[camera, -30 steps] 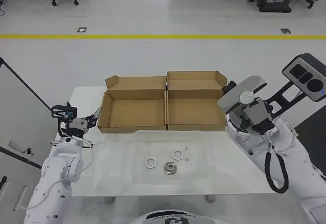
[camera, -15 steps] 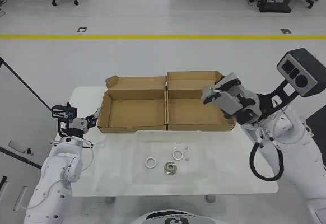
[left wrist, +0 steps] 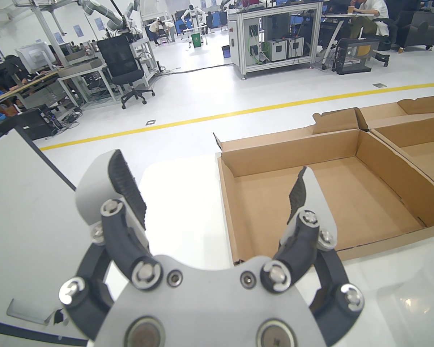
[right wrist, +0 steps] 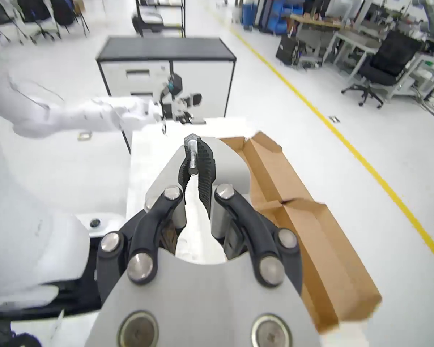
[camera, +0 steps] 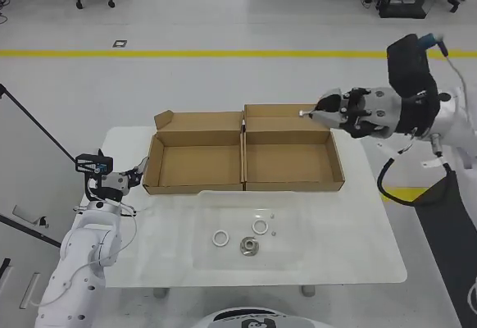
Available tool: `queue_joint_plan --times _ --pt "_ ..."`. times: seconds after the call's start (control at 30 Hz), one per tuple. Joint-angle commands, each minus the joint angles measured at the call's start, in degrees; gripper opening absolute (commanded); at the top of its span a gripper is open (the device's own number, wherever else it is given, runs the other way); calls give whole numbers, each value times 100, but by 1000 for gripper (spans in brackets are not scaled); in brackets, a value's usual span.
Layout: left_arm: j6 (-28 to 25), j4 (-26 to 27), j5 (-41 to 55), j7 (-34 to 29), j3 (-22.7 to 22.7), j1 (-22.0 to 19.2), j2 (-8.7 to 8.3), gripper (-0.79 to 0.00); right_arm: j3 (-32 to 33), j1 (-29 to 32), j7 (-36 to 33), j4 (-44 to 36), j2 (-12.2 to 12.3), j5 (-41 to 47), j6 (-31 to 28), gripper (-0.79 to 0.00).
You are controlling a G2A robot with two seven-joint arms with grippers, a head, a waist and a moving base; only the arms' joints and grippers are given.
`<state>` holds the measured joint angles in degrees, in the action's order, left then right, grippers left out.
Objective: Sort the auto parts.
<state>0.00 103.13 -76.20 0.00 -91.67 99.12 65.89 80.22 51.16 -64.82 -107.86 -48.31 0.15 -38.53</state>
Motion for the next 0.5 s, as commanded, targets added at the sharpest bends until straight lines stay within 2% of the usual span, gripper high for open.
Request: queue_joint_plan --times 0.0,0.23,0.47 --pt "0 0 0 0 0 0 0 0 -384 -451 -188 247 -18 -468 95 -785" --pt "0 0 0 0 0 0 0 0 -1991 -1723 -192 1119 -96 -1979 99 -785" --pt "0 0 0 0 0 0 0 0 -3336 -2437 -19 2075 -169 -2969 -74 -785"
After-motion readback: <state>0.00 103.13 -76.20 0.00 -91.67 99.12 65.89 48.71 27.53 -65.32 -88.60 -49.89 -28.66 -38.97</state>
